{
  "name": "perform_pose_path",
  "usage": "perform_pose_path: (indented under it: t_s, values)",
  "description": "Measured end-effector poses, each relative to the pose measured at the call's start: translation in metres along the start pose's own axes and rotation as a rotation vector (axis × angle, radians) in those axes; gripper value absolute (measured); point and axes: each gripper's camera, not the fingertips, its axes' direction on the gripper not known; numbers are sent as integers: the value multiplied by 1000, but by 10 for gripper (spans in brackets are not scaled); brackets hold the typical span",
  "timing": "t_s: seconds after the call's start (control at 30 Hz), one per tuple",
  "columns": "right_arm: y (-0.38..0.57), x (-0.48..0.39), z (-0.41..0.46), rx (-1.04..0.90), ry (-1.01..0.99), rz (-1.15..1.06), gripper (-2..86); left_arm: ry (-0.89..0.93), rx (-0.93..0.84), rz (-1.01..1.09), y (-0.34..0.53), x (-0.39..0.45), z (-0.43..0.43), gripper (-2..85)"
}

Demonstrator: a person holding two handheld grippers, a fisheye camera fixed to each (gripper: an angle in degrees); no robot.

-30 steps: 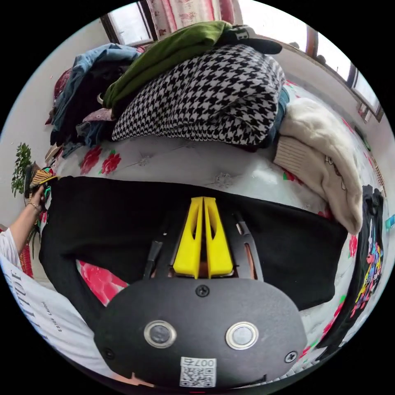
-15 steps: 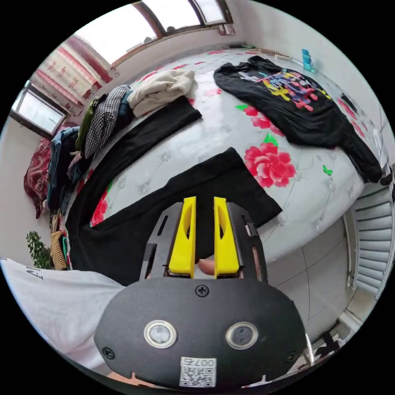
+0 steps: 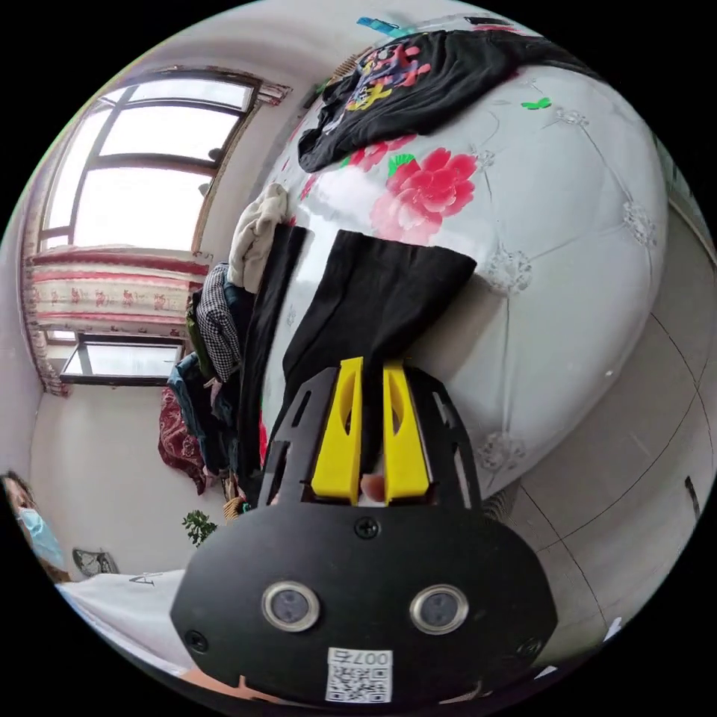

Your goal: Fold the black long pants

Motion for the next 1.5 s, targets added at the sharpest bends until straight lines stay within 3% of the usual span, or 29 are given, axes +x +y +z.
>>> perform_pose_path:
  t_s: [0.07, 0.13, 0.23, 0.3, 0.4, 0.5, 0.53, 0.6, 0.67, 0.83, 1.0, 1.1, 1.17, 1.23, 1.3, 1.5]
  values:
    - [-13, -13, -7, 11, -158, -36, 6, 98, -1, 30, -8, -4, -19, 34]
    - [-23, -40, -20, 5, -251, -112, 1, 343, 36, 59, -18, -11, -51, 15]
    - [-28, -110, -64, 24, -390, -334, -2, 614, 156, 150, -20, 1, -115, 5]
    - [-20, -153, -102, 70, -465, -504, -2, 689, 223, 255, -17, 15, -162, 2]
    - [-1, -169, -161, 213, -517, -634, -2, 714, 280, 344, -10, 8, -215, 1]
    - [6, -106, -154, 125, -240, -427, -2, 588, 205, 227, -11, -49, -209, 0]
    - [8, -70, -135, 0, -141, -277, -2, 605, 136, 116, -11, -81, -189, -1]
    - [21, -25, -128, -9, -171, -102, -3, 670, 117, -28, -5, -111, -171, -2]
    - [32, -2, -140, 98, -301, 20, -3, 689, 133, -4, -7, -107, -175, -2]
    - [9, -71, -139, 44, -306, -178, -3, 723, 111, 237, -51, -34, -216, -2]
    - [18, -121, -168, 171, -359, -377, -3, 836, 204, 251, -65, -35, -243, -1]
    - [35, -79, -161, 135, -214, -311, -2, 794, 195, 193, -50, -80, -236, -1]
    - [46, -7, -135, 56, -118, -132, -2, 733, 143, 110, -37, -118, -216, -2]
    - [58, 50, -124, 37, -106, 48, -3, 706, 102, -64, -18, -168, -190, -3]
    - [73, 84, -126, 78, -134, 165, -3, 681, 86, -106, -8, -182, -183, -4]
    - [79, 31, -137, 153, -340, -26, -3, 776, 132, 184, -33, -101, -221, -4]
